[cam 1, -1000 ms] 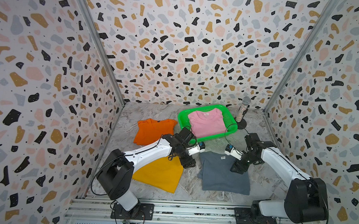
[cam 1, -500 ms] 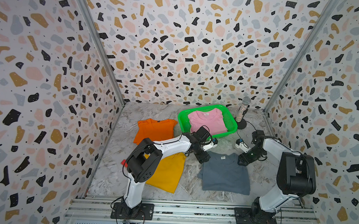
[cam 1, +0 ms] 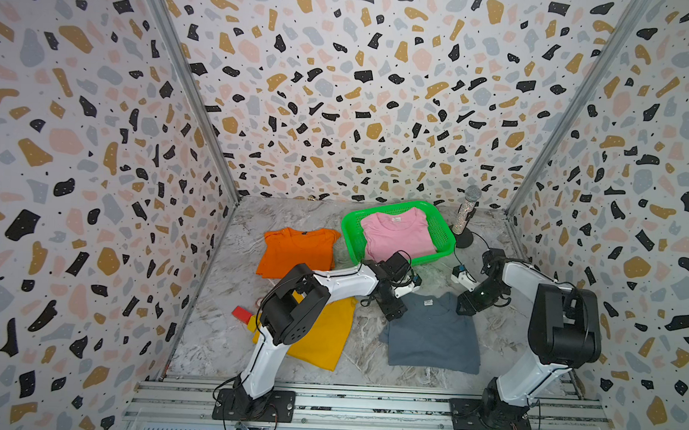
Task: Put the folded t-shirts into the basket
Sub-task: Pick up the T-shirt from the center of the board.
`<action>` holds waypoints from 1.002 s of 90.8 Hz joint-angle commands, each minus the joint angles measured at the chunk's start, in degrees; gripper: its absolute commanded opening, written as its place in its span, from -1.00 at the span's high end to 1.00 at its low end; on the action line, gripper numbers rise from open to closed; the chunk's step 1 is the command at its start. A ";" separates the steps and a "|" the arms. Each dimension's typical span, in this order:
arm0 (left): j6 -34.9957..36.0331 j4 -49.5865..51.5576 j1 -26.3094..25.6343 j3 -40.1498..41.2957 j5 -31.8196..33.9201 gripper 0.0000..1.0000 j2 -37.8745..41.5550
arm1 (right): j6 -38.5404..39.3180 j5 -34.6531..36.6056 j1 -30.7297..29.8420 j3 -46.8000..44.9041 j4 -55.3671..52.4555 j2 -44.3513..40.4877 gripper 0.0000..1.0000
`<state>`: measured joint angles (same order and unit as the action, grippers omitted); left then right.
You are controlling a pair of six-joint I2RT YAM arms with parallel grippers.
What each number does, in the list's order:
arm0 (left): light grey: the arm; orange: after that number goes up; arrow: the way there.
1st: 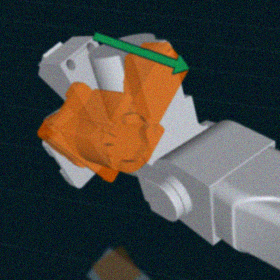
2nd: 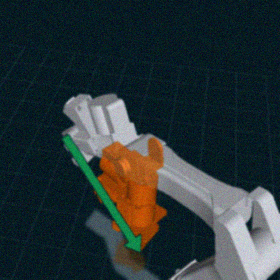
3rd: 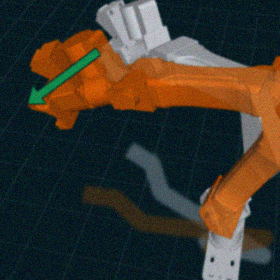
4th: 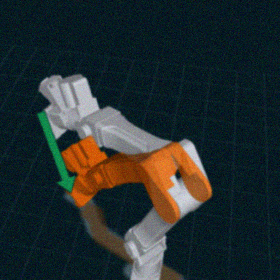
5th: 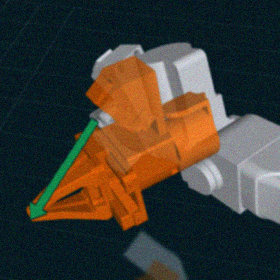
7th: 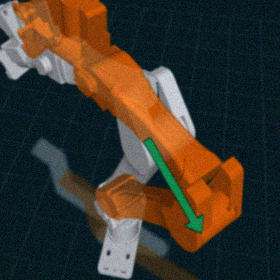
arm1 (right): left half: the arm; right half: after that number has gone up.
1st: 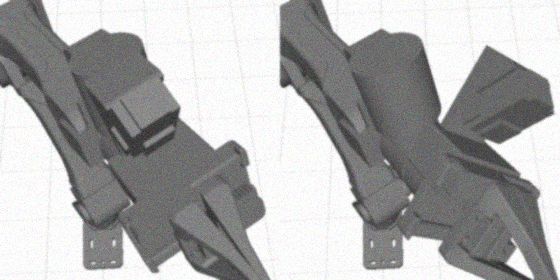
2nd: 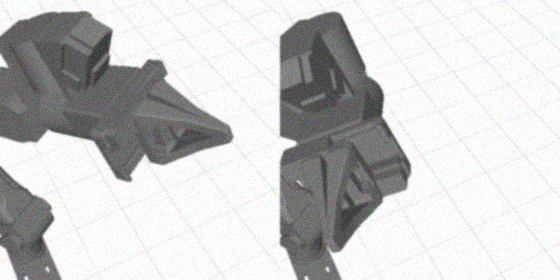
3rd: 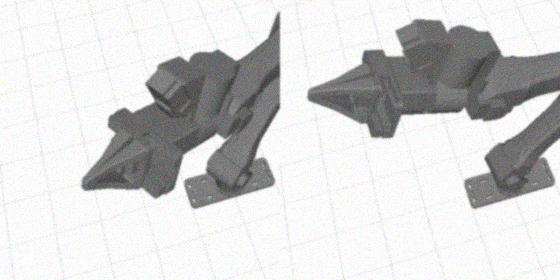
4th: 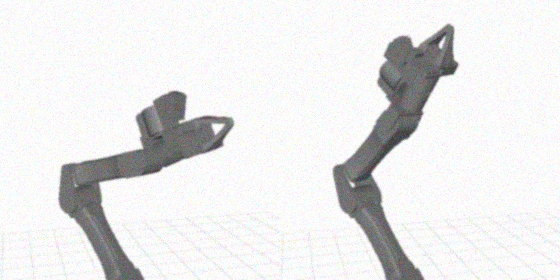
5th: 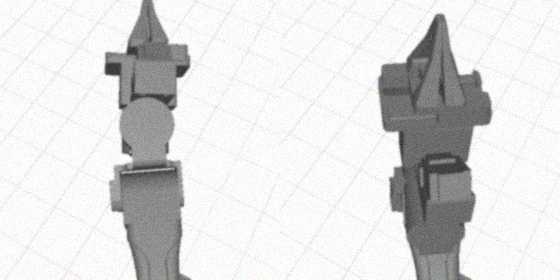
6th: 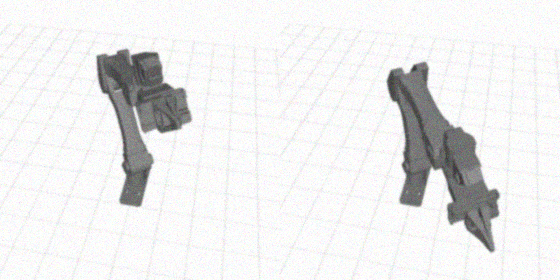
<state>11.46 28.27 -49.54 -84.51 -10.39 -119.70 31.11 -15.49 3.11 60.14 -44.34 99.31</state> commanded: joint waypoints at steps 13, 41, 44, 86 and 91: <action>-2.65 1.66 -0.23 -1.57 -2.17 -0.31 -2.70 | 0.88 -3.20 -1.76 -0.60 -1.69 4.48 0.11; -8.11 -5.54 -0.30 4.21 -3.91 0.58 0.93 | 1.79 -9.61 -1.88 -1.28 -0.70 0.21 0.85; -8.41 -6.13 -0.27 4.62 -4.15 0.68 1.52 | 1.84 -10.37 -1.88 -1.60 -0.25 -0.78 0.90; -3.52 -10.28 1.71 7.54 -5.77 1.00 14.43 | 0.66 -11.44 -1.58 -4.91 5.96 -18.31 1.00; -2.57 -9.83 2.13 7.47 -6.68 1.00 15.87 | 0.51 -12.34 -1.61 -4.86 6.25 -21.19 1.00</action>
<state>5.63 20.91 -48.53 -77.34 -14.63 -107.92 32.18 -25.19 1.74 55.16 -39.31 83.88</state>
